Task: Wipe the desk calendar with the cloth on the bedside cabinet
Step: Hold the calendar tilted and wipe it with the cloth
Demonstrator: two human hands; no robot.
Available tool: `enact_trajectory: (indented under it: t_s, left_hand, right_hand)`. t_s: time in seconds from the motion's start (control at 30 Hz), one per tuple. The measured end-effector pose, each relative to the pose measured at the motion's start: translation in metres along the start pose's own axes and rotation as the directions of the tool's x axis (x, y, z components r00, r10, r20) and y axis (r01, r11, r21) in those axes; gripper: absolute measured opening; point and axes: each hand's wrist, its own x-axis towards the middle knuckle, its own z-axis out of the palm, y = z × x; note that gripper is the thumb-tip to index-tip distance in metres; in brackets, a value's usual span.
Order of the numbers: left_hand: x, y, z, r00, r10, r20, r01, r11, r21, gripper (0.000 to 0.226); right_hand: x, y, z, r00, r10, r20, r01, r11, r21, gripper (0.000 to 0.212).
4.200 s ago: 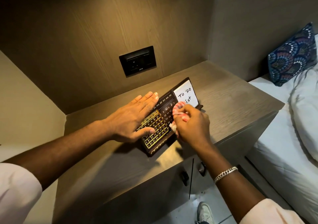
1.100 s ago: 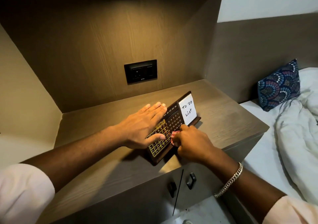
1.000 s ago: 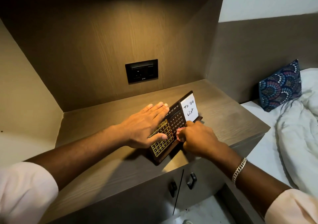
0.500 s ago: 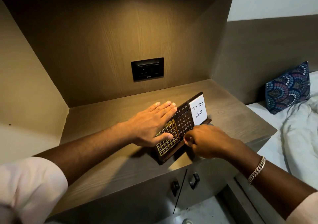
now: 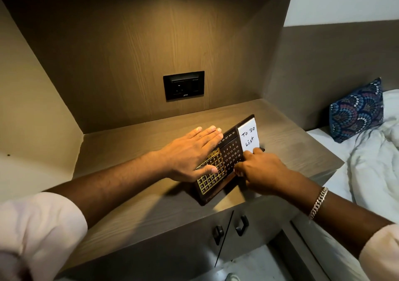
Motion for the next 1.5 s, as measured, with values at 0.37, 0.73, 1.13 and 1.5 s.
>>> enact_trajectory:
  t_s: [0.37, 0.73, 1.13, 1.5]
  left_hand:
    - [0.001, 0.001, -0.001, 1.0, 0.002, 0.012, -0.002, 1.0, -0.002, 0.089]
    - [0.002, 0.004, -0.001, 1.0, -0.007, -0.007, 0.007, 1.0, -0.009, 0.09]
    - [0.001, 0.003, 0.001, 0.999, 0.02, -0.029, -0.021, 1.0, -0.011, 0.09]
    - [0.0, 0.001, -0.001, 0.999, -0.02, -0.028, 0.02, 1.0, -0.011, 0.089]
  right_hand:
    - [-0.008, -0.016, 0.015, 0.994, 0.096, -0.055, -0.084, 0.98, 0.179, 0.038]
    - [-0.003, -0.025, 0.018, 0.962, 0.272, 0.01, -0.248, 0.864, 0.439, 0.026]
    - [0.014, -0.052, 0.018, 0.642, 0.745, -0.179, -0.133, 0.338, 0.932, 0.037]
    - [-0.012, 0.048, 0.021, 0.678, 0.735, -0.008, 0.0, 0.011, 1.0, 0.015]
